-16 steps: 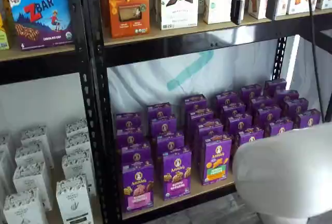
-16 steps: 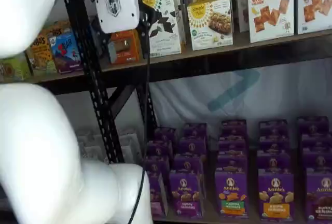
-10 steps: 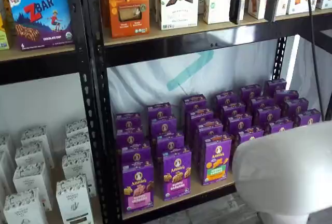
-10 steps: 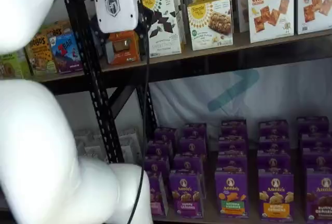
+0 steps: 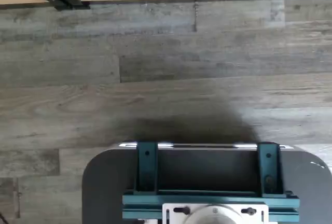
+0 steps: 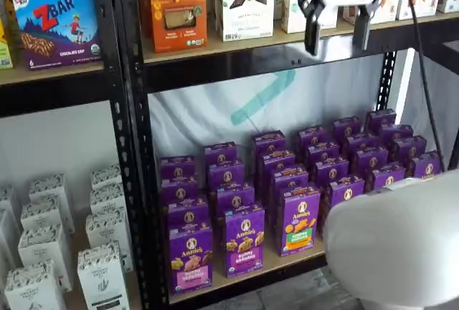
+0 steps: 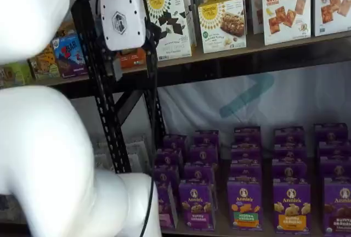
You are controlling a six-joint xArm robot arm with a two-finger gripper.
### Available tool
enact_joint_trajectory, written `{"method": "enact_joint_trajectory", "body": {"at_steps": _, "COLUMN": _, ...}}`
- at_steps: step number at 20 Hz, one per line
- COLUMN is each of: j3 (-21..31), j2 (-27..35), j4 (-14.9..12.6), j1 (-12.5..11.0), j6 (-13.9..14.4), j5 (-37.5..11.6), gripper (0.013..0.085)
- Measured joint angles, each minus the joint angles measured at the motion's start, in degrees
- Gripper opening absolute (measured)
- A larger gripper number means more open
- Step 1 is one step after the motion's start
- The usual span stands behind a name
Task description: Pick up the purple box with a pink patch in the middle, on the bottom shelf, the first box from the left
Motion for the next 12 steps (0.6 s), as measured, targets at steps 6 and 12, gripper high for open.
{"method": "enact_joint_trajectory", "body": {"at_steps": 6, "j3": 7.34, "j2": -0.6, "j4": 1.42, "j1": 0.57, "j6": 0.78, "j5": -5.52, "gripper": 0.085}}
{"method": "enact_joint_trajectory", "body": {"at_steps": 12, "j3": 16.96, "j2": -2.7, "j4": 0.02, "j1": 3.1, "j6": 2.5, "j5": -16.42, "gripper": 0.085}}
